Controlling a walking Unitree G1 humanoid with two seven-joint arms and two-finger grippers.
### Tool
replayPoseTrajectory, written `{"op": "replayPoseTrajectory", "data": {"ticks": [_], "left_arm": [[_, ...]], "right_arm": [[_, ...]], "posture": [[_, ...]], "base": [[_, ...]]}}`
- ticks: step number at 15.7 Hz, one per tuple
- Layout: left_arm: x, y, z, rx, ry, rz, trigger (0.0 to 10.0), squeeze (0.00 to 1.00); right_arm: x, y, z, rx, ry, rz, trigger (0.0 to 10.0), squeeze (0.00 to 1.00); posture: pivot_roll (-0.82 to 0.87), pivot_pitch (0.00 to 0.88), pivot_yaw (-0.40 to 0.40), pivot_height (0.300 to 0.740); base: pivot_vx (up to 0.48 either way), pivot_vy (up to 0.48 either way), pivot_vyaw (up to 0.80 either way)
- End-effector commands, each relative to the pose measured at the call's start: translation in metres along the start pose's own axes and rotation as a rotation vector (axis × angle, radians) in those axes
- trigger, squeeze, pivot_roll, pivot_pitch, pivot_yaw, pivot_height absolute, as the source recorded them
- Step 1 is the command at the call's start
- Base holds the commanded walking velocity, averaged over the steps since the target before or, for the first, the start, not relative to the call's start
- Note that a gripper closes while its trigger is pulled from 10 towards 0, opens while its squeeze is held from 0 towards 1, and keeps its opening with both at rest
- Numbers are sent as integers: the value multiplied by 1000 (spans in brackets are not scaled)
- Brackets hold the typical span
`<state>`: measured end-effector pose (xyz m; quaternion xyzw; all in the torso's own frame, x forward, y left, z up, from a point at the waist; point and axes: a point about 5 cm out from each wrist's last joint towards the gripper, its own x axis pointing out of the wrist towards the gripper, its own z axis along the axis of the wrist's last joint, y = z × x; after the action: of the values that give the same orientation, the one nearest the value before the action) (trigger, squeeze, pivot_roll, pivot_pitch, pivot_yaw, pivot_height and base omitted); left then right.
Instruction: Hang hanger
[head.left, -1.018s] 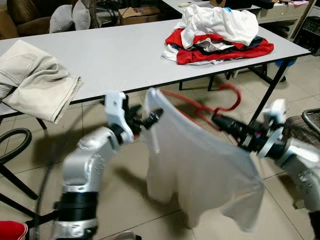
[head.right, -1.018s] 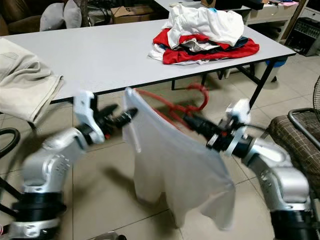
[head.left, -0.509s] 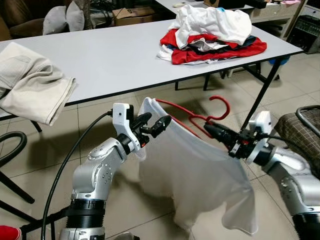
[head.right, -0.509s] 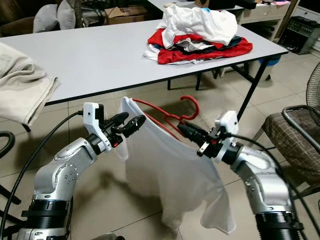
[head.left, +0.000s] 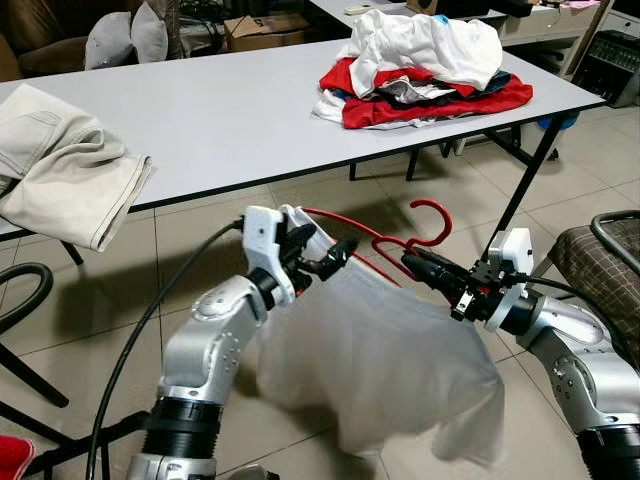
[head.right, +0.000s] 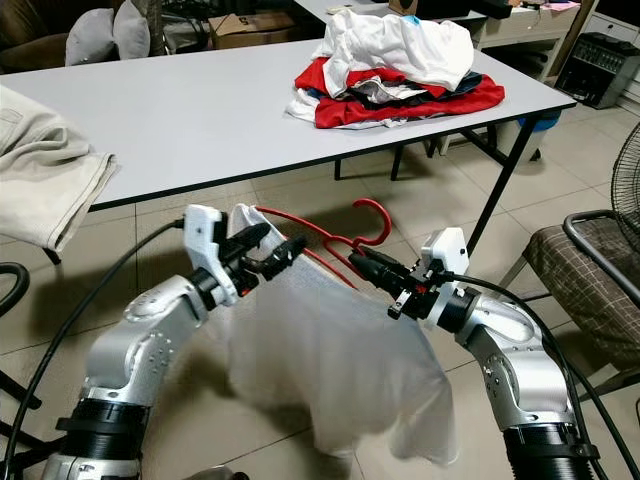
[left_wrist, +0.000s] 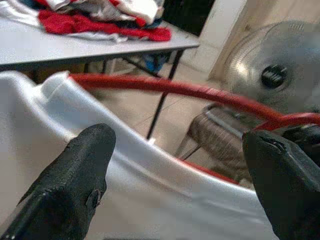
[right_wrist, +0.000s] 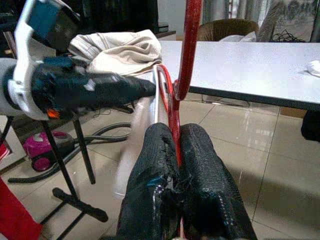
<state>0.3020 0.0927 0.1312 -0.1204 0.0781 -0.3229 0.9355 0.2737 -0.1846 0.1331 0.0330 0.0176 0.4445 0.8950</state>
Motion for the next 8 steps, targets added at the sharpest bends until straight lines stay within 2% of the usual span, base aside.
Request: {"op": "replayPoseTrajectory", "data": {"ticks": [1,4,5,7,8], "left_arm": [[2,4,0,39,16,50,10000,0],[4,11,2,52,48,148,9922,0],[4,13,6,37,29,188,5373,0],[5,11,11,18,4,190,3804,0],[7,8,14,-9,-13,198,2314,0]], "right_arm": [[5,1,10,-39,-36,14,10000,0],[6,2,12,-49,-45,13,10000,0],[6,1,13,-55,-48,7,10000,0],[6,1,13,-56,-49,7,10000,0],[6,1,14,-57,-49,7,10000,0]], "posture": [[-126,0,24,740],[-130,0,26,740],[-131,0,28,740],[-130,0,26,740],[-128,0,23,740]], "base": [[0,0,0],[0,0,0],[0,0,0],[0,0,0],[0,0,0]]}}
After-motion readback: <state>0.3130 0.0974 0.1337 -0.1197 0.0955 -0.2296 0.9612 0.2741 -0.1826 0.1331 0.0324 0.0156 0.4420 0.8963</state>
